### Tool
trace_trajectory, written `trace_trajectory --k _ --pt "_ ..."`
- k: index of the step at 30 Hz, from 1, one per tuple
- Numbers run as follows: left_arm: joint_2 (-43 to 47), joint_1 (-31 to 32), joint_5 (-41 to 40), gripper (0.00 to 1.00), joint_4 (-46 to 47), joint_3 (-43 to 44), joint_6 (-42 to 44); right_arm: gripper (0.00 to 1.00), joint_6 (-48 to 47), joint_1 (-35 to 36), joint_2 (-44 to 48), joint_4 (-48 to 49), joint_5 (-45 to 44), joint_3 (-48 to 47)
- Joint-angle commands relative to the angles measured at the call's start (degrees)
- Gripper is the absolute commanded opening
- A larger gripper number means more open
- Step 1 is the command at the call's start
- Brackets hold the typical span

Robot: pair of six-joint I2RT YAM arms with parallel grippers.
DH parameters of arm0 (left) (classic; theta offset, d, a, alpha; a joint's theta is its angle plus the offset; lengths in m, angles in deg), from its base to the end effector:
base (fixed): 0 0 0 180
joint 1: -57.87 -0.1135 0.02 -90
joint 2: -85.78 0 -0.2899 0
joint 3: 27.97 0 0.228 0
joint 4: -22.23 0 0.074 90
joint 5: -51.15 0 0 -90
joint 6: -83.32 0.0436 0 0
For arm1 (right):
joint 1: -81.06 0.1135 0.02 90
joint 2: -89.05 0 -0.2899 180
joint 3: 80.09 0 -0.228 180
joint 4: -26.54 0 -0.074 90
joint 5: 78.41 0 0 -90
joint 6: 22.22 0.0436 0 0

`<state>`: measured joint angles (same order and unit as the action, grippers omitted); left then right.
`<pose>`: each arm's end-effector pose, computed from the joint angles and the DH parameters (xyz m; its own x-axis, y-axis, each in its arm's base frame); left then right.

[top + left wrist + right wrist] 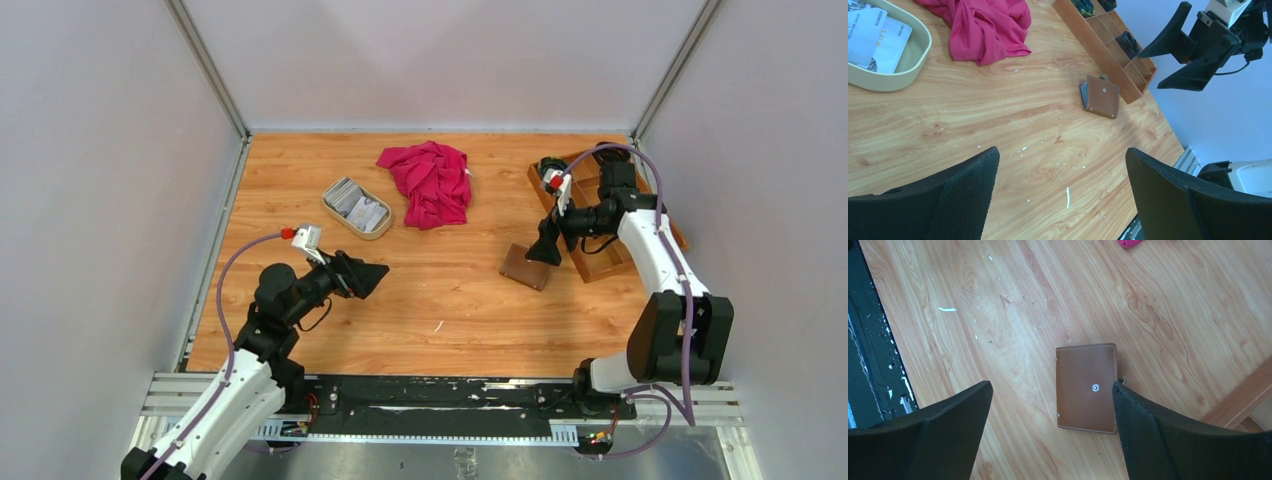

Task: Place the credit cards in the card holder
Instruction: Turn over the card holder at the center of the board, then close the card holder at the center of the board.

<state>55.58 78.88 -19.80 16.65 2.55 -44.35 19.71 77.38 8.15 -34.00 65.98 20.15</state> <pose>0.0996 -0.0535 0.2500 -0.4603 -0.4420 -0.7699 0.4561 0.6263 -0.6322 0.2510 0.0194 0.3077 -0.3285 -0.4130 -0.8494 -0.8858 0.4469 0.1253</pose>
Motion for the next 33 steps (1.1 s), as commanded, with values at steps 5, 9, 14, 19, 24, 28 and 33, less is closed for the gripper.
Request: trace_trajectory --k 5,9,14,19,24,28,33 --pt "-0.71 -0.45 3.48 1.0 -2.22 5.6 7.08 0.91 -3.38 -0.89 -2.76 -3.76 2.91 -2.9" --pt "-2.71 -0.45 5.21 1.0 -5.1 8.67 9.25 0.88 -2.97 -0.89 -5.85 -4.76 0.8 -3.22" --pt "-4.99 -0.45 8.13 0.98 -5.15 8.18 7.83 0.85 -0.96 -0.86 -10.5 -3.54 -6.72 -3.08" --pt "-5.55 -0.45 9.46 0.96 -5.15 7.09 6.49 0.67 3.75 -0.46 -16.2 -1.27 -12.8 -4.4" --pt "-4.68 -0.51 9.57 0.96 -5.15 6.28 5.93 0.58 6.17 -0.27 -19.25 0.03 -18.33 -5.13" --pt "-4.82 -0.45 9.58 0.96 -5.1 6.08 5.85 0.58 6.17 -0.2 -20.27 0.8 -19.56 -4.88" --pt "-5.84 -0.45 10.35 0.95 -5.06 5.96 5.32 0.52 4.7 1.97 -21.79 0.2 -18.71 -3.59"
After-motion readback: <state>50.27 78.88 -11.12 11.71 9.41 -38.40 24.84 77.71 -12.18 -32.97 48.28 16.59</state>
